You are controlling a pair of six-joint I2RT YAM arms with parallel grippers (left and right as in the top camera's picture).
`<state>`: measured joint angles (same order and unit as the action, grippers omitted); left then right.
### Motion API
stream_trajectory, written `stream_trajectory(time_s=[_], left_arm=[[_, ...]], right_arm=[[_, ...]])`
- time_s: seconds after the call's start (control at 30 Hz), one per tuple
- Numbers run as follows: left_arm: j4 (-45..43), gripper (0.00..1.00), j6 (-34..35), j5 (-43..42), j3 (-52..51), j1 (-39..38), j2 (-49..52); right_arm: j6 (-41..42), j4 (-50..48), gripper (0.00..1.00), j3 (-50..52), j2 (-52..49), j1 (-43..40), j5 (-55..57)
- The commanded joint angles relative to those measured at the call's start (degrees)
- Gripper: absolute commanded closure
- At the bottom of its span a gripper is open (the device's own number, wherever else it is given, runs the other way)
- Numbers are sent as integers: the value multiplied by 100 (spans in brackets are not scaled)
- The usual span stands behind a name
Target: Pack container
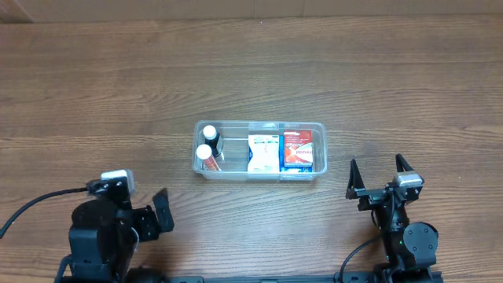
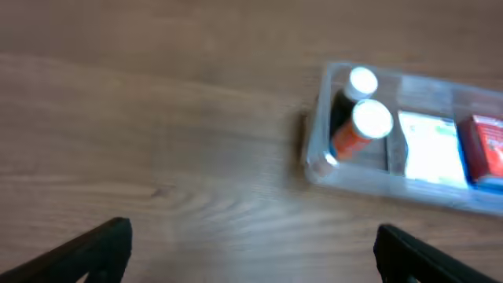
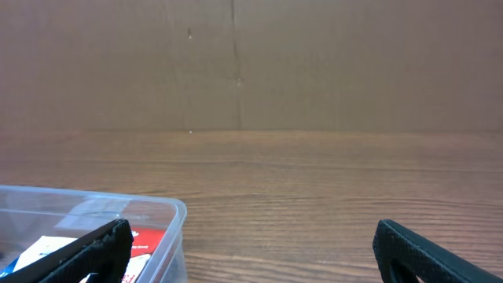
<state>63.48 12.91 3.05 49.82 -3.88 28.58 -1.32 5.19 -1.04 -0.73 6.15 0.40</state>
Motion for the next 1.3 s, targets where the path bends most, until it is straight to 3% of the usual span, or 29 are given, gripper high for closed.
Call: stream_trajectory(time_s=[0.0,0.17,0.27,0.4,0.5,1.27], left_arm=[[-1228,0,-654,136,-1088,280,-815],[-3508,0,-872,-227,-3237,557,-2072],[-4972,0,-1191,-555,-4118,595,-2509],[-6242,0,-1187,-743,-4907,754,-2841],[-5932,0,-1117,-761,-4957,763,-2839],[-5943,0,-1058,-756,-4955,763,-2833]], right_arm=[[-22,-46,0,57,57,26,-7],[-22,-46,0,57,57,26,-7],[-22,-46,0,57,57,26,-7],[-22,-46,0,57,57,26,-7],[-22,-46,0,57,57,26,-7],[-22,-46,0,57,57,26,-7]])
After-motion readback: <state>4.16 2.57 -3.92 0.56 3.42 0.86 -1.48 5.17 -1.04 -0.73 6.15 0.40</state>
